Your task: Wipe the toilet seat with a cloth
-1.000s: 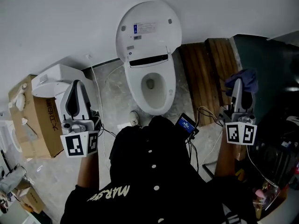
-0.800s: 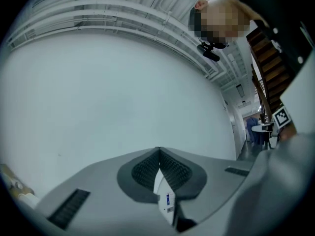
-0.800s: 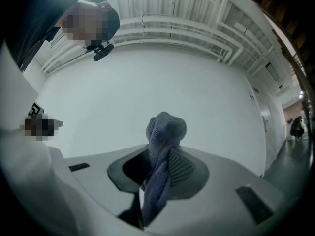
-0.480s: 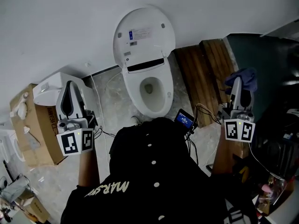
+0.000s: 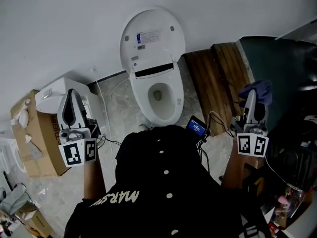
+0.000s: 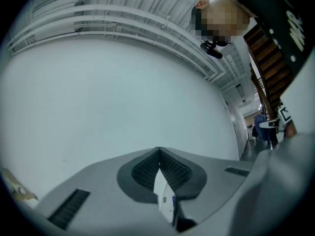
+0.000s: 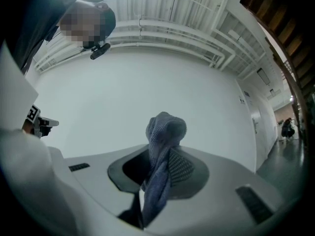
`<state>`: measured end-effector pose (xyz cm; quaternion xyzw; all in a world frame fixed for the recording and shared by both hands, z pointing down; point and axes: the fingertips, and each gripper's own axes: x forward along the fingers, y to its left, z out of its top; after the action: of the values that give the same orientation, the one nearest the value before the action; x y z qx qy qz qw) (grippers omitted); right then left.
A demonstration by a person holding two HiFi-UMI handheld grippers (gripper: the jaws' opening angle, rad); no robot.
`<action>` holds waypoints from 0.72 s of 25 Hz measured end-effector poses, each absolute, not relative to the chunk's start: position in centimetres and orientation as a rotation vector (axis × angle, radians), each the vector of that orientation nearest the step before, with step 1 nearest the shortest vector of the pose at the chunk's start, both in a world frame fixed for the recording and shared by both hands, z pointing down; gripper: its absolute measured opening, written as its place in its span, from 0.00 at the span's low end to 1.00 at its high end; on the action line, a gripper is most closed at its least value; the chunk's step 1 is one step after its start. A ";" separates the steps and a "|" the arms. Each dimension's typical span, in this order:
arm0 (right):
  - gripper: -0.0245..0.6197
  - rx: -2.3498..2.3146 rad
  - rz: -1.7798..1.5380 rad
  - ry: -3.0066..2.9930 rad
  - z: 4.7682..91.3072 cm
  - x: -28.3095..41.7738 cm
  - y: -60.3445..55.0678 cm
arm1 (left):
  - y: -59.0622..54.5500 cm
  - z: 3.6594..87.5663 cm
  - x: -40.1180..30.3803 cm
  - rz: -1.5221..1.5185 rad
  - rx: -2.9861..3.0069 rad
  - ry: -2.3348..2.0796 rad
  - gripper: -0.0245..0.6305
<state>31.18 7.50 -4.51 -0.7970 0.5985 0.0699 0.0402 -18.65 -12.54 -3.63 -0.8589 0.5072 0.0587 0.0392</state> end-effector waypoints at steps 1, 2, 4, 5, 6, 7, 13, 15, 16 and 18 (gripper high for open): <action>0.17 -2.443 0.206 1.828 -4.2 31.2 7.7 | -12.4 -3.4 -18.7 0.178 -2.633 1.564 0.05; 0.17 -2.446 0.193 1.820 -4.0 31.3 7.8 | -12.3 -3.2 -18.8 0.174 -2.634 1.574 0.05; 0.17 -2.454 0.168 1.801 -3.5 31.4 8.1 | -12.1 -2.8 -18.7 0.167 -2.637 1.584 0.05; 0.17 -2.462 0.158 1.794 -3.3 31.5 8.2 | -12.0 -2.7 -18.6 0.164 -2.637 1.585 0.05; 0.17 -2.472 0.152 1.791 -3.2 31.5 8.2 | -12.0 -2.6 -18.5 0.163 -2.637 1.587 0.05; 0.17 -2.481 0.148 1.792 -3.0 31.5 8.2 | -12.0 -2.5 -18.4 0.165 -2.637 1.591 0.05; 0.17 -2.490 0.121 1.803 -2.5 31.7 8.2 | -11.6 -2.2 -17.5 0.170 -2.658 1.575 0.05; 0.17 -2.482 0.125 1.808 -2.5 31.5 8.3 | -11.5 -2.4 -17.2 0.175 -2.663 1.564 0.05; 0.17 -2.479 0.131 1.813 -2.6 31.3 8.3 | -11.4 -2.5 -17.2 0.177 -2.665 1.559 0.05; 0.17 -2.479 0.145 1.824 -2.7 31.0 8.2 | -11.3 -2.6 -17.2 0.179 -2.666 1.557 0.05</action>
<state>31.04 8.23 -2.65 -0.8041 0.5918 0.0472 0.0303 -17.23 -11.33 -2.58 -0.8618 0.5033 0.0579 0.0247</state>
